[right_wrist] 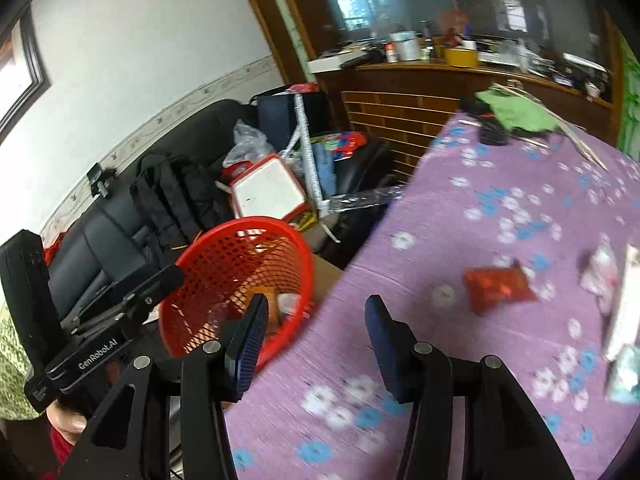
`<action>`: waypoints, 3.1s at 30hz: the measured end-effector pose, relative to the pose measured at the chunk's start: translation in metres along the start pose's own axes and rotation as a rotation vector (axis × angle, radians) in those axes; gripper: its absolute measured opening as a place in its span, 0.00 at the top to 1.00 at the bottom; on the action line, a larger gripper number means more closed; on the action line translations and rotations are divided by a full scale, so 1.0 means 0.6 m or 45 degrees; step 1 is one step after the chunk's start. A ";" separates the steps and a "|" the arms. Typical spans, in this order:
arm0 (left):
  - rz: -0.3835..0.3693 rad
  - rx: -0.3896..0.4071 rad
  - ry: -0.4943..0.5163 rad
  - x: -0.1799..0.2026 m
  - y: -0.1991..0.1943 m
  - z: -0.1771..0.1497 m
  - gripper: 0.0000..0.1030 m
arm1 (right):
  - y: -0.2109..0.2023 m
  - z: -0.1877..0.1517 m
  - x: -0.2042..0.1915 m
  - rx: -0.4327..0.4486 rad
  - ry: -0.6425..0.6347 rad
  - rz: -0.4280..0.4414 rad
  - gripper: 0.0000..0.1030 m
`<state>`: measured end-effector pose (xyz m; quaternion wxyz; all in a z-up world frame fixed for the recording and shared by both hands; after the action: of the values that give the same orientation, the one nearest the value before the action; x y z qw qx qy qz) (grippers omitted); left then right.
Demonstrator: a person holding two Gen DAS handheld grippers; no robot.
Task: Collect trash
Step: 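Move both open grippers back toward the red snack packet on the table, then grasp the red snack packet with the left gripper while the right gripper grasps the white medicine box, then lift the snack packet and medicine box and carry them toward the red basket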
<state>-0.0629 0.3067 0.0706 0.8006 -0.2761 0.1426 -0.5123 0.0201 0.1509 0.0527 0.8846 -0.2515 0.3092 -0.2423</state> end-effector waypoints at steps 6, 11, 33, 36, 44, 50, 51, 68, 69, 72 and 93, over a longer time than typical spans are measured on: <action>-0.067 0.014 0.157 0.104 -0.022 -0.004 0.37 | -0.085 -0.016 0.083 0.070 0.080 -0.083 0.47; -0.122 -0.018 0.298 0.195 -0.021 -0.015 0.37 | -0.159 -0.022 0.167 0.153 0.158 -0.196 0.45; -0.198 -0.230 0.696 0.399 0.116 -0.015 0.28 | -0.151 -0.035 0.437 -0.025 0.223 -0.588 0.38; -0.178 -0.232 0.747 0.410 0.138 -0.021 0.28 | -0.152 -0.040 0.444 -0.008 0.248 -0.544 0.46; -0.206 -0.254 0.929 0.454 0.172 -0.060 0.28 | -0.170 -0.042 0.427 0.038 0.216 -0.465 0.46; -0.143 -0.271 0.963 0.476 0.211 -0.072 0.28 | -0.195 -0.032 0.411 0.124 0.231 -0.399 0.46; -0.121 -0.282 0.957 0.477 0.220 -0.074 0.29 | -0.199 -0.031 0.408 0.137 0.236 -0.386 0.46; -0.131 -0.230 0.575 0.453 0.163 -0.040 0.67 | -0.201 -0.027 0.379 0.172 0.231 -0.295 0.46; -0.138 -0.210 0.544 0.454 0.149 -0.037 0.67 | -0.200 -0.027 0.377 0.173 0.228 -0.294 0.46; -0.135 -0.144 0.470 0.461 0.118 -0.035 0.67 | -0.199 -0.027 0.369 0.177 0.211 -0.295 0.46; -0.104 -0.032 0.397 0.444 0.139 -0.050 0.67 | -0.178 -0.034 0.351 0.136 0.099 -0.423 0.46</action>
<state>0.0990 0.0853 0.0120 0.7438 -0.2089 0.2601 -0.5792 0.1226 -0.0589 0.0130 0.8319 -0.2421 0.2840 -0.4107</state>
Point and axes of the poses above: each gripper's, at about its wrist camera, not at the fingertips, and y roughly the way its jaws point, x to its right, z to its top, the point moved 7 cm from there along y, roughly the way its jaws point, and after that the axes turned 10 degrees about z, right-handed, at the moved point
